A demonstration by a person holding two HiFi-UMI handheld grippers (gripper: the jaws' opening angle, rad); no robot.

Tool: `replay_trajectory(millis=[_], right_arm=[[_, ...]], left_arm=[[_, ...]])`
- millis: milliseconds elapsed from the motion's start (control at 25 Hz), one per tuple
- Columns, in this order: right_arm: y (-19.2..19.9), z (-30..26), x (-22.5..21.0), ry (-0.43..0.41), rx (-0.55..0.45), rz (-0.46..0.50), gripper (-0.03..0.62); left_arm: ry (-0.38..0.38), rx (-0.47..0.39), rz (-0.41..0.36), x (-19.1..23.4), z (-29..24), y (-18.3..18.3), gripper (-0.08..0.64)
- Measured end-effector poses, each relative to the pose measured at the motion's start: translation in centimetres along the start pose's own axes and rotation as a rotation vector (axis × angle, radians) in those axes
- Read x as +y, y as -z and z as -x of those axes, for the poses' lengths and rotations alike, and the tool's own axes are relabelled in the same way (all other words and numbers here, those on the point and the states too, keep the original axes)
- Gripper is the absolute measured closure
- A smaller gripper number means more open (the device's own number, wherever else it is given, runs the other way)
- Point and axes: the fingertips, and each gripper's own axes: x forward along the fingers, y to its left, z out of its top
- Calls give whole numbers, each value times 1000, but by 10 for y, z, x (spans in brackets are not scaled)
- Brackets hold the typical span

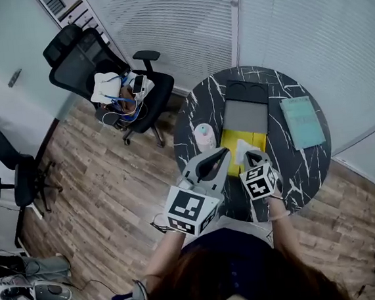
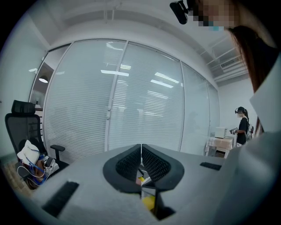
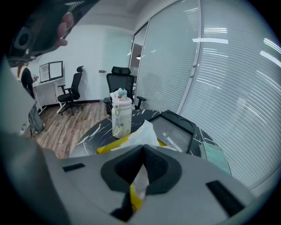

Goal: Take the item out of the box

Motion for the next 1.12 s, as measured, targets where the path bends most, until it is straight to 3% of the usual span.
replay_trajectory(millis=[1120], right_arm=[[-50, 126, 16, 142, -235, -122, 568]], left_arm=[[30, -71, -32, -39, 70, -7, 532]])
